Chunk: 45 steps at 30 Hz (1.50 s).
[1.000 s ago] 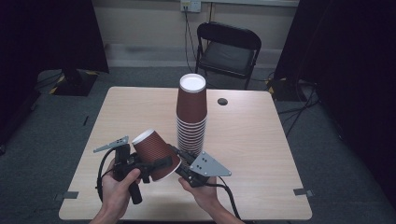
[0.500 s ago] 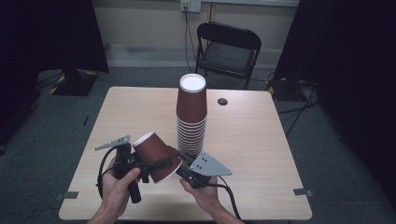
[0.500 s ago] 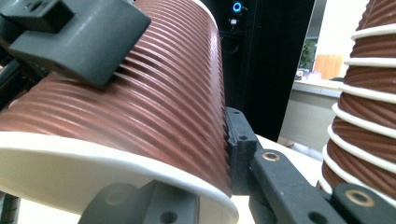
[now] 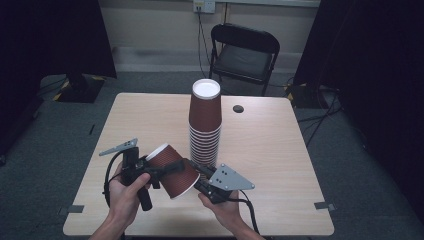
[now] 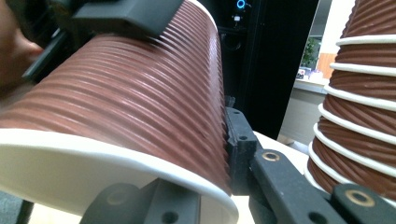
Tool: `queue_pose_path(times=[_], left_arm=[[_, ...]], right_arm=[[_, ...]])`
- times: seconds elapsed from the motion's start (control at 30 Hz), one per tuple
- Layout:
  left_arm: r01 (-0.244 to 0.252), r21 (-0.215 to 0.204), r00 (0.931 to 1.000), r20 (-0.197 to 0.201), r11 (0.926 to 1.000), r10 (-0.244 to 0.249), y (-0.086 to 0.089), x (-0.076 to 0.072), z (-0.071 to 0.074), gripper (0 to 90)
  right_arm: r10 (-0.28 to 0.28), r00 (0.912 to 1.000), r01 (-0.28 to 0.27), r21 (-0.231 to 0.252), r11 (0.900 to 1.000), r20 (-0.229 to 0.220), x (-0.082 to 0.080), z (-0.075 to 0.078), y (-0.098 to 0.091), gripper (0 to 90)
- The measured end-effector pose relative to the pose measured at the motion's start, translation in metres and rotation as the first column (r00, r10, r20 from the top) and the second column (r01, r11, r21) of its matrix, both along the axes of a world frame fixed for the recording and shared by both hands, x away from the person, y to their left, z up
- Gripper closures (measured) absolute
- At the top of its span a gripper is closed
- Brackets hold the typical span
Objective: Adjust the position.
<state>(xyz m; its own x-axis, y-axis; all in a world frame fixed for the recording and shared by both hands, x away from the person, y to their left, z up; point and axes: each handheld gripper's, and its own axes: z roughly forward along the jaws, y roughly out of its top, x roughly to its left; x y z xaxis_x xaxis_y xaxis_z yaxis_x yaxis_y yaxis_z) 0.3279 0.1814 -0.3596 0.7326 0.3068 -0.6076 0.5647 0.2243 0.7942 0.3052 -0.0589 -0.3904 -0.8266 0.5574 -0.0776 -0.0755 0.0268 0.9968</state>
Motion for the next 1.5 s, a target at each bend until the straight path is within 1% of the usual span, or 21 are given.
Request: queue_pose_path(times=[0.2, 0.27, 0.33, 0.37, 0.47, 0.53, 0.6, 0.63, 0.77, 0.8, 0.83, 0.9, 0.97, 1.03, 1.13, 1.2, 1.3, 1.33, 1.4, 1.47, 1.5], left_arm=[[-0.008, 0.022, 0.9992, 0.039, 0.9997, 0.007, -0.002, 0.001, 0.000, 11.3], [-0.041, 0.005, 0.9980, 0.048, 0.9991, 0.041, 0.001, 0.001, 0.002, 12.7], [-0.041, -0.002, 0.9975, 0.058, 0.9992, 0.041, 0.005, 0.003, 0.004, 14.4], [-0.057, 0.006, 0.9967, 0.058, 0.9984, 0.057, 0.008, 0.003, 0.005, 15.1], [-0.081, -0.004, 0.9930, 0.086, 0.9967, 0.081, 0.013, 0.002, 0.006, 17.4], [-0.075, 0.001, 0.9915, 0.107, 0.9972, 0.074, 0.015, 0.001, 0.007, 16.9], [-0.074, -0.001, 0.9907, 0.114, 0.9972, 0.074, 0.015, 0.001, 0.007, 16.8], [-0.078, -0.003, 0.9885, 0.130, 0.9970, 0.077, 0.016, -0.001, 0.008, 16.4], [-0.088, 0.042, 0.9828, 0.166, 0.9953, 0.079, 0.017, -0.003, 0.008, 21.8], [-0.082, 0.058, 0.9812, 0.179, 0.9949, 0.071, 0.017, -0.003, 0.007, 24.0], [-0.093, 0.080, 0.9768, 0.201, 0.9924, 0.075, 0.018, -0.004, 0.007, 26.0], [-0.098, 0.094, 0.9733, 0.217, 0.9907, 0.076, 0.018, -0.005, 0.006, 31.1], [-0.093, 0.120, 0.9742, 0.216, 0.9884, 0.065, 0.018, -0.006, 0.003, 30.5], [-0.101, 0.154, 0.9729, 0.222, 0.9829, 0.065, 0.019, -0.008, 0.001, 30.4], [-0.081, 0.179, 0.9757, 0.215, 0.9805, 0.041, 0.018, -0.010, -0.004, 33.2], [-0.073, 0.203, 0.9792, 0.200, 0.9765, 0.032, 0.018, -0.011, -0.008, 31.8], [-0.062, 0.226, 0.9828, 0.183, 0.9722, 0.020, 0.015, -0.012, -0.014, 30.5], [-0.056, 0.247, 0.9819, 0.189, 0.9674, 0.008, 0.014, -0.013, -0.016, 30.8], [-0.056, 0.282, 0.9792, 0.203, 0.9578, -0.003, 0.011, -0.013, -0.019, 29.7], [-0.035, 0.290, 0.9791, 0.202, 0.9563, -0.025, 0.009, -0.014, -0.021, 29.6], [-0.023, 0.297, 0.9777, 0.206, 0.9547, -0.040, 0.008, -0.014, -0.021, 29.6]], right_arm=[[-0.012, 0.9997, 0.011, -0.019, 0.9997, -0.023, -0.004, 0.001, -0.006, 84.7], [-0.009, 0.9997, 0.009, -0.030, 0.9995, -0.021, -0.005, 0.000, -0.008, 84.8], [-0.011, 0.9998, 0.010, -0.046, 0.9989, -0.013, -0.007, -0.001, -0.009, 84.8], [-0.005, 0.9998, 0.004, -0.054, 0.9985, -0.020, -0.008, -0.001, -0.009, 84.9], [-0.001, 0.9996, -0.002, -0.085, 0.9964, -0.029, -0.009, -0.004, -0.010, 85.7], [-0.002, 0.9988, -0.003, -0.097, 0.9953, -0.050, -0.008, -0.006, -0.012, 86.1], [0.004, 0.9971, -0.012, -0.099, 0.9950, -0.076, -0.007, -0.009, -0.014, 86.2], [-0.001, 0.9963, -0.008, -0.110, 0.9939, -0.086, -0.006, -0.010, -0.016, 86.2], [0.003, 0.9907, -0.022, -0.137, 0.9903, -0.136, -0.004, -0.011, -0.021, 86.2], [0.005, 0.9880, -0.028, -0.145, 0.9890, -0.155, -0.003, -0.011, -0.023, 86.2], [0.007, 0.9849, -0.034, -0.152, 0.9878, -0.173, -0.002, -0.011, -0.024, 86.2], [0.007, 0.9788, -0.043, -0.172, 0.9841, -0.205, 0.000, -0.010, -0.027, 86.1], [0.011, 0.9709, -0.057, -0.186, 0.9809, -0.239, 0.002, -0.010, -0.030, 86.2], [0.023, 0.9622, -0.078, -0.193, 0.9781, -0.271, 0.004, -0.010, -0.033, 86.2], [0.022, 0.9515, -0.091, -0.211, 0.9732, -0.307, 0.007, -0.010, -0.036, 86.1], [0.026, 0.9393, -0.107, -0.218, 0.9702, -0.342, 0.011, -0.010, -0.039, 86.1], [0.024, 0.9262, -0.124, -0.245, 0.9616, -0.376, 0.014, -0.009, -0.042, 86.1], [0.022, 0.9206, -0.130, -0.254, 0.9585, -0.390, 0.015, -0.009, -0.043, 86.2], [0.011, 0.9096, -0.144, -0.288, 0.9467, -0.415, 0.017, -0.008, -0.044, 86.1], [0.013, 0.8984, -0.162, -0.305, 0.9384, -0.439, 0.019, -0.008, -0.046, 86.1], [0.009, 0.8964, -0.165, -0.315, 0.9348, -0.443, 0.020, -0.008, -0.047, 86.1]])
